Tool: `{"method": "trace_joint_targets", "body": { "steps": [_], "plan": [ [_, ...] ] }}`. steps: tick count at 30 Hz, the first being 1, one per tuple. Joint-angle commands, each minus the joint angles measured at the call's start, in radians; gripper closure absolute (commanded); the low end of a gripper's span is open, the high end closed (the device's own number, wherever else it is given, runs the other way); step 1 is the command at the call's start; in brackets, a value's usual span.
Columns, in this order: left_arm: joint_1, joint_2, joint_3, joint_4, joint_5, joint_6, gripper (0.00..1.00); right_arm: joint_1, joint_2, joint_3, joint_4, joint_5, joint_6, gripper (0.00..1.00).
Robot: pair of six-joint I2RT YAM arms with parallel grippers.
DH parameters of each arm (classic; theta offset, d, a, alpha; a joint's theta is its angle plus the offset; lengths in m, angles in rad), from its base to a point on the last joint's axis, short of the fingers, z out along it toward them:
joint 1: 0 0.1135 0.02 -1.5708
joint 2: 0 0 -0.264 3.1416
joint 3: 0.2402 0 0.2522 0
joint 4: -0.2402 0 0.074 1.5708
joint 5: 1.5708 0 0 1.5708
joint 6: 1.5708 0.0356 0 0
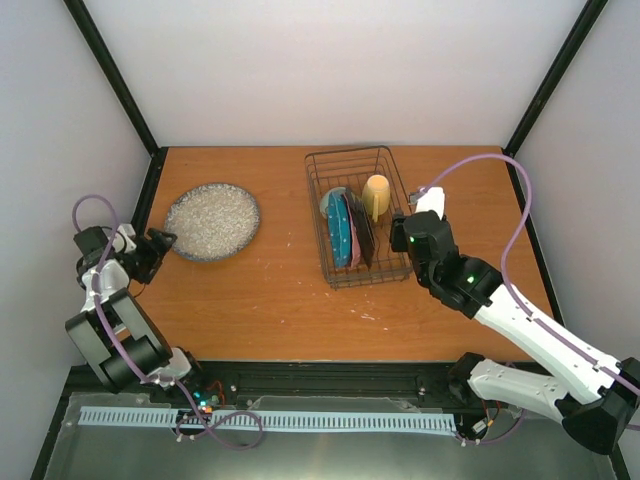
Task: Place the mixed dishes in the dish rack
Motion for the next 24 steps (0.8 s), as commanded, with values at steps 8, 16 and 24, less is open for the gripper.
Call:
{"method": "trace_joint_targets", "body": {
  "steps": [8, 16, 24],
  "plan": [
    [0.003, 0.003, -0.028, 0.046, 0.046, -0.004, 0.07, -0.025, 0.147, 0.080, 0.007, -0.354, -0.055, 0.72],
    [0.004, 0.011, -0.053, 0.073, 0.056, 0.002, 0.07, -0.025, 0.277, 0.121, 0.028, -0.475, -0.053, 0.79],
    [0.004, 0.024, -0.074, 0.111, 0.081, -0.008, 0.08, -0.025, 0.381, 0.197, 0.027, -0.576, -0.075, 0.88]
  ]
}}
